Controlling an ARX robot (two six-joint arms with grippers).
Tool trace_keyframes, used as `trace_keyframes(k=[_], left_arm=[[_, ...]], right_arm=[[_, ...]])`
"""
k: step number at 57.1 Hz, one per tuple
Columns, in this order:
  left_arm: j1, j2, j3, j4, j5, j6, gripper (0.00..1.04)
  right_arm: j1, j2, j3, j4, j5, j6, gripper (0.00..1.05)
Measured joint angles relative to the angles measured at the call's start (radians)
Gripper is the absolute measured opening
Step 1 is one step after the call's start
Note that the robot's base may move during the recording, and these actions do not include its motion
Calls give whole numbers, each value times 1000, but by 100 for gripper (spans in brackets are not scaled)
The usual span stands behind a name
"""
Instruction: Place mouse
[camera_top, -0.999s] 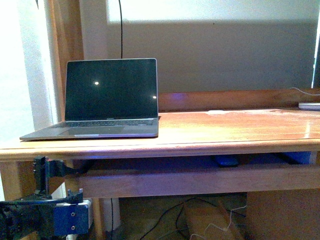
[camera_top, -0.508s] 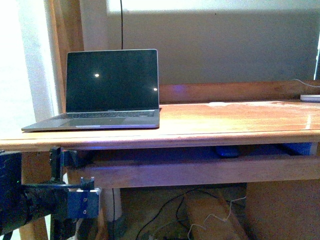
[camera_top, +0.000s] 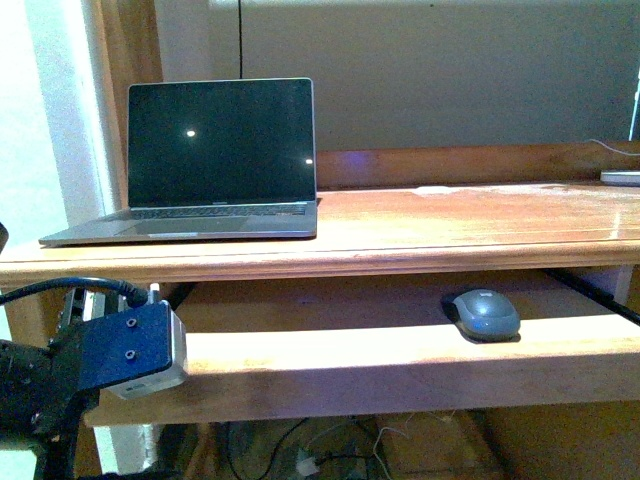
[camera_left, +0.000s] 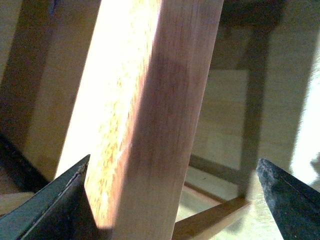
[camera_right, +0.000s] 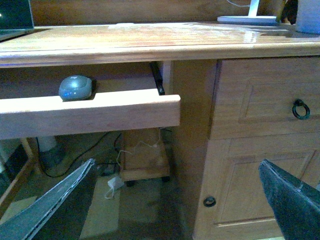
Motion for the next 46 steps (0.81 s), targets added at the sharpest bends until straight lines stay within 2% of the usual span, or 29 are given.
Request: trace_keyframes(k=[8,13,18,21,24,25,26,30,34,40,46], left_arm=[[-35,-98,-73,-66,107,-116,97],[-61,-154,-125,-56,179,-224,97],[-97,-206,-193,53,248,-417,97],[-111,-222,-227,138,258,-530,97],[-123,-238,-257,265,245,-719,97],[-124,-245,-263,318,230,-771,97],[-124,-254,-265,394,198,-895,97],[-117,-304,-263,550,53,-1177,97],[-118,-362,-266,559,-107,-1329,97],[-133,-477,-335,543,-347,-1369,97],[-142,-655,-445,480,-536,-1398,97]], right_arm=[[0,0,0,0,0,0,97],[0,0,0,0,0,0,97],[0,0,0,0,0,0,97],[0,0,0,0,0,0,97],[0,0,0,0,0,0,97],[0,0,0,0,0,0,97],[0,0,0,0,0,0,97],[0,0,0,0,0,0,97],[0,0,0,0,0,0,97],[0,0,0,0,0,0,97],[0,0,0,0,0,0,97]])
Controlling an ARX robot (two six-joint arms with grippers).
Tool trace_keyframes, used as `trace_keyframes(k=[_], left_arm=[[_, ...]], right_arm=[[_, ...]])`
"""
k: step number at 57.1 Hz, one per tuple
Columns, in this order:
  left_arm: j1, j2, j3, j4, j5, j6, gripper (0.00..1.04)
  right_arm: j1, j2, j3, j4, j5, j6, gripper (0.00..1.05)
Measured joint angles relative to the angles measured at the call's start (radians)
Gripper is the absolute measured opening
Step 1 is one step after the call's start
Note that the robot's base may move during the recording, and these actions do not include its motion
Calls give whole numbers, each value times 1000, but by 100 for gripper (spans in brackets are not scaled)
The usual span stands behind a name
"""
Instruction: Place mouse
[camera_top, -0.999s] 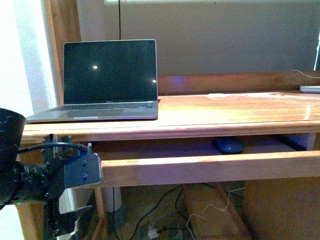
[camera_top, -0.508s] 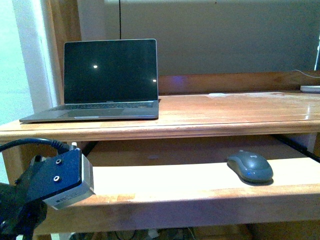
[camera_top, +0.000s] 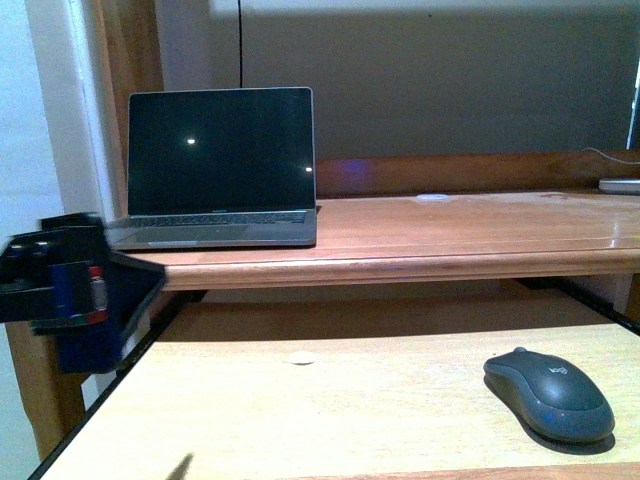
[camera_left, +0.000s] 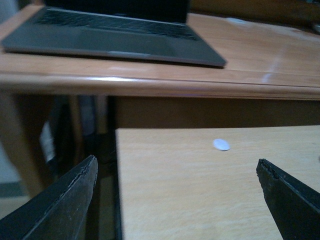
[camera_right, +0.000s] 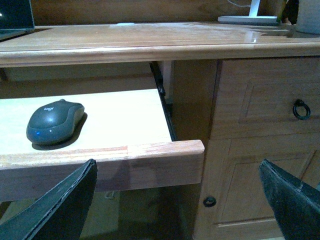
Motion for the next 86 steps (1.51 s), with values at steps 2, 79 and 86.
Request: trace_keyframes(k=[2,79,86], left_arm=[[-5,-71,-43,-39,-53,-14,97],[259,-1108,-483,-499,-10,143,3],[259,-1108,-483,-499,-10,143,11]], right_arm=[[0,0,0,0,0,0,97],[443,1115,353,602,178,-76,97],[473,1185,404,606,224,-109,97]])
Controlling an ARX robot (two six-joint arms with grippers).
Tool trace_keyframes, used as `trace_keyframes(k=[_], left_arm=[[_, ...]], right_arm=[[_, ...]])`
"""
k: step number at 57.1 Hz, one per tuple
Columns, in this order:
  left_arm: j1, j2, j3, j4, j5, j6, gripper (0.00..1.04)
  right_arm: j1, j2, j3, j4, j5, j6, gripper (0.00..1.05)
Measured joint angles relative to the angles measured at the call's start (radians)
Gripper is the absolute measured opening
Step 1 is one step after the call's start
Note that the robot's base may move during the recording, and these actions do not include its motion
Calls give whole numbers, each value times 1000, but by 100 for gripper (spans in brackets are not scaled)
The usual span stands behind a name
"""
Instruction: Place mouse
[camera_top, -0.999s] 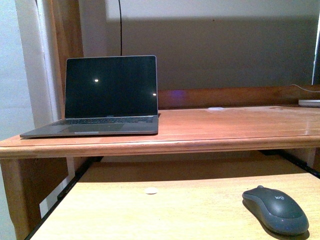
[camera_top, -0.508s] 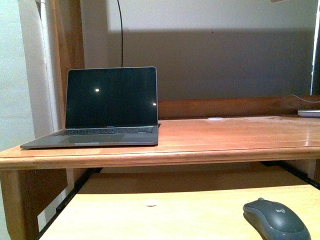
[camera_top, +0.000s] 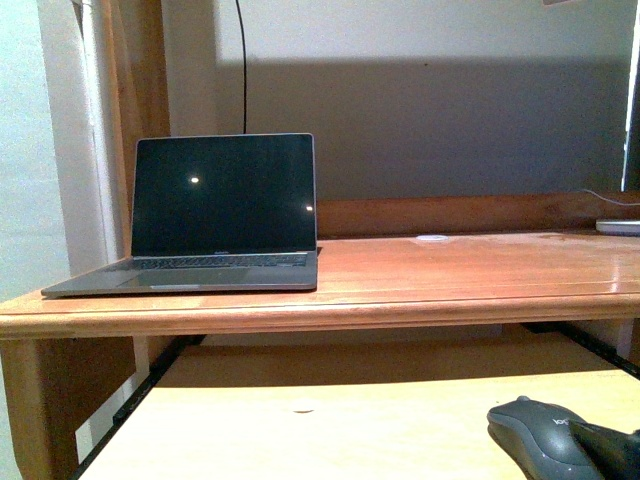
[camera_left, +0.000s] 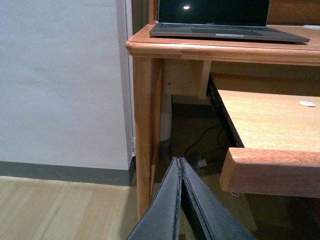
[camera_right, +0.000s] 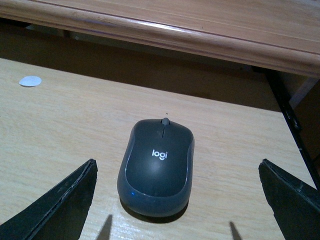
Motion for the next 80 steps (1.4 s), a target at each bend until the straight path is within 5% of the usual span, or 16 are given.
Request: trace_keyframes(k=[34,61,80], left_arm=[[0,0,0,0,0,2,99],[0,0,0,0,0,2,97],[0,0,0,0,0,2,97]], right_arm=[[132,113,158,-233,70,27,97],[132,257,299,-322,186,27,97],[93,315,388,-444,177,80,97]])
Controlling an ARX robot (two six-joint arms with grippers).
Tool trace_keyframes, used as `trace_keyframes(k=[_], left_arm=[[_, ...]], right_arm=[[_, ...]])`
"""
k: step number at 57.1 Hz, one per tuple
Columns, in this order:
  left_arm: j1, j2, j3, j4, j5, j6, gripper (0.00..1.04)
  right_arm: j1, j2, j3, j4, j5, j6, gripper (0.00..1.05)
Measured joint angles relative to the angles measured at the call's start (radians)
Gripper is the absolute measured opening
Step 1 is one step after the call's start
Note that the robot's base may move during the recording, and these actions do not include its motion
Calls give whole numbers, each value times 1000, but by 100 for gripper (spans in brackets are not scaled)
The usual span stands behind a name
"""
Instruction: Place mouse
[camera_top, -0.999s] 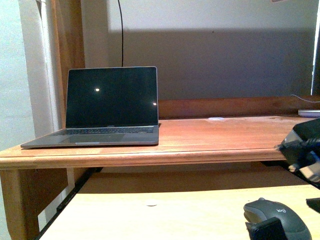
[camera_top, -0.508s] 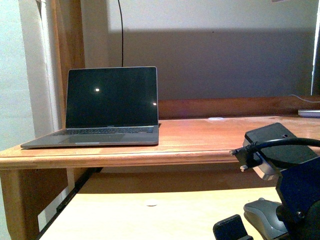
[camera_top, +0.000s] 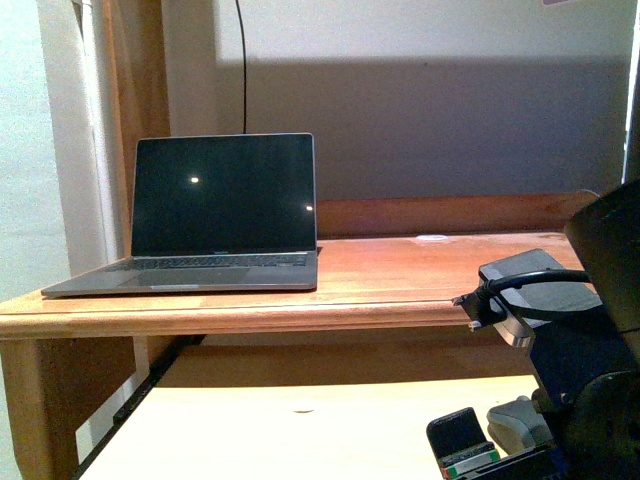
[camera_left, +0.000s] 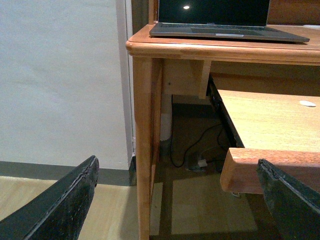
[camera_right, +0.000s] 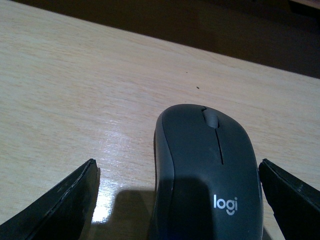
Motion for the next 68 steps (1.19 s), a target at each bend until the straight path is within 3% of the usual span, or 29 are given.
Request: trace_keyframes(k=[5,14,22,44,56,68], left_arm=[[0,0,0,0,0,0,97],[0,0,0,0,0,0,97],[0,0,0,0,0,0,97],[0,0,0,0,0,0,97],[0,0,0,0,0,0,97],[0,0,0,0,0,0,97]], right_arm=[[-16,19,29,-45,-18,40,97],[-34,41,54,-85,-28,71,72],[-42,32,56,-99,-40,80,57],[-128,-126,106,-204,-113,95,55],[-102,-80,296,-227,-98,93,55],[-39,151,590,-249,-24,73,55]])
